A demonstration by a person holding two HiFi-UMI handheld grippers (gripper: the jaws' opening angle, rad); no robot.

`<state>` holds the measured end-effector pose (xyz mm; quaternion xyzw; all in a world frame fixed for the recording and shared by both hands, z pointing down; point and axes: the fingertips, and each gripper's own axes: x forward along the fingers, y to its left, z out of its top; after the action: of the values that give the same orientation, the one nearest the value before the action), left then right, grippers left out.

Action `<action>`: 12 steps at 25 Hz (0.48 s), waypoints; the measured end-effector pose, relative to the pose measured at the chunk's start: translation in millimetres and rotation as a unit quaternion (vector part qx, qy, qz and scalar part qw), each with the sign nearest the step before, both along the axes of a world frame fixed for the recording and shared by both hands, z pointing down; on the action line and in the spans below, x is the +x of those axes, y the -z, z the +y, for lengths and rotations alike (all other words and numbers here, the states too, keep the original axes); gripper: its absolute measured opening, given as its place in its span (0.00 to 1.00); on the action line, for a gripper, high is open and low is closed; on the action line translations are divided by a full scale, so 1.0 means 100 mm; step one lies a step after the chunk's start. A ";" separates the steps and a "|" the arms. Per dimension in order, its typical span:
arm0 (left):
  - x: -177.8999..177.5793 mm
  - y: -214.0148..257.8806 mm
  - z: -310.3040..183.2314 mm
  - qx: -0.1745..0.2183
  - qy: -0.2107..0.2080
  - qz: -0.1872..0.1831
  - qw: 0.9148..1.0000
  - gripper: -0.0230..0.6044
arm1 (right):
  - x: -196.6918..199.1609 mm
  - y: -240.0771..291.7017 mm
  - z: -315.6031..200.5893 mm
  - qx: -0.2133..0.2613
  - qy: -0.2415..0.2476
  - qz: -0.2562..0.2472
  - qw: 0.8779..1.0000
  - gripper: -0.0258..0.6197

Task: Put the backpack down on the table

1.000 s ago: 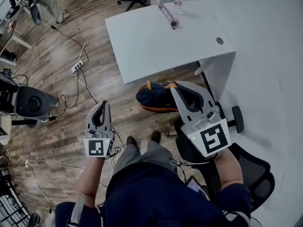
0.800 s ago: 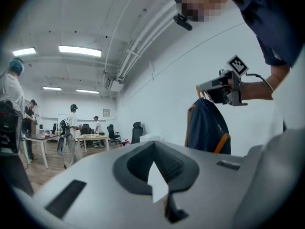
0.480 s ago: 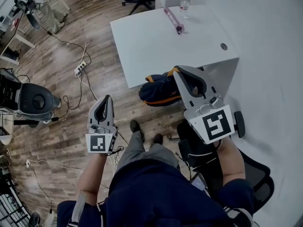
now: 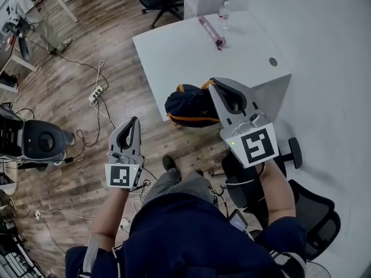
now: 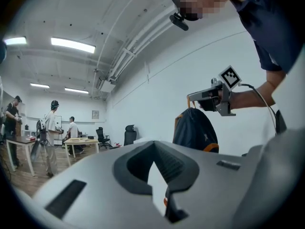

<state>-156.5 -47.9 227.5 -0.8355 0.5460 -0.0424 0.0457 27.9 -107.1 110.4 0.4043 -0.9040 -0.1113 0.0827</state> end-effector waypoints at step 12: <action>-0.21 0.04 -0.25 0.002 0.056 -0.005 0.998 0.04 | -0.17 -0.30 -0.55 -0.003 0.065 0.063 0.996 0.04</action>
<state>-177.8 -72.6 223.4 -0.8036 0.5914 -0.0481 0.0473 11.3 -162.3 140.0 0.3367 -0.9216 -0.1390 0.1337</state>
